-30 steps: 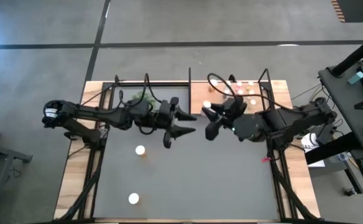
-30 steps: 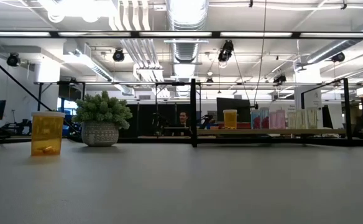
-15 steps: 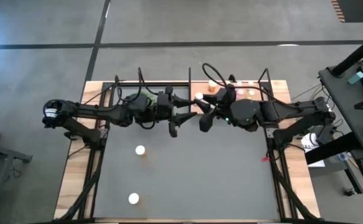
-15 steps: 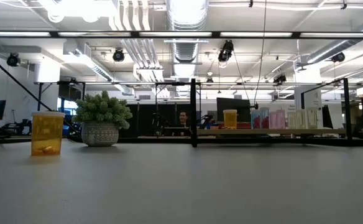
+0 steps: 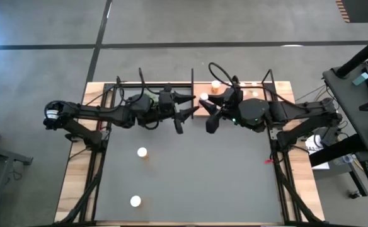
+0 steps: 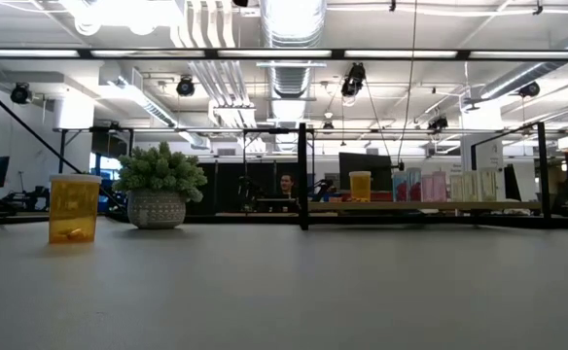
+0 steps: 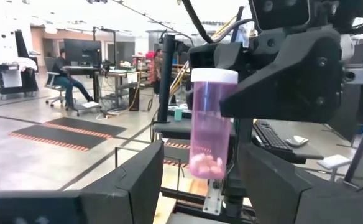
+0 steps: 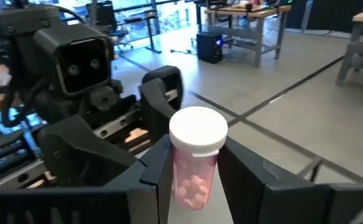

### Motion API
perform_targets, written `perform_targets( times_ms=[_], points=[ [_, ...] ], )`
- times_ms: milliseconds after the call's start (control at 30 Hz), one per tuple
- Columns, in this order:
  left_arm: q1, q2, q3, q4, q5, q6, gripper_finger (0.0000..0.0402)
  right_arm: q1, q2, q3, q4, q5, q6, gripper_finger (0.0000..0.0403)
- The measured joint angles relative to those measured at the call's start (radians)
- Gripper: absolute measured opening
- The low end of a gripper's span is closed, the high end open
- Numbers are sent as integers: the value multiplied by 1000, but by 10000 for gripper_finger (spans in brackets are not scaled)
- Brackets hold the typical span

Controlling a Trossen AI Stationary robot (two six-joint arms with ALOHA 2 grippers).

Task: Pick and place medicine bottles onto shelf by color
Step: Put the pink pill bottle on the shelf aligned with the other pink pill bottles

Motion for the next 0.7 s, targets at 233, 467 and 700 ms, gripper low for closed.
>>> perform_targets(
  times_ms=[233, 467, 700],
  points=[
    [0, 0, -1, -1, 10, -5, 189, 0, 38, 0, 59, -11, -21, 105],
    [0, 0, -3, -3, 26, -5, 189, 0, 51, 0, 104, -10, -64, 105],
    [0, 0, -6, -6, 26, 31, 177, 0, 51, 0, 108, -9, -64, 105]
  ],
)
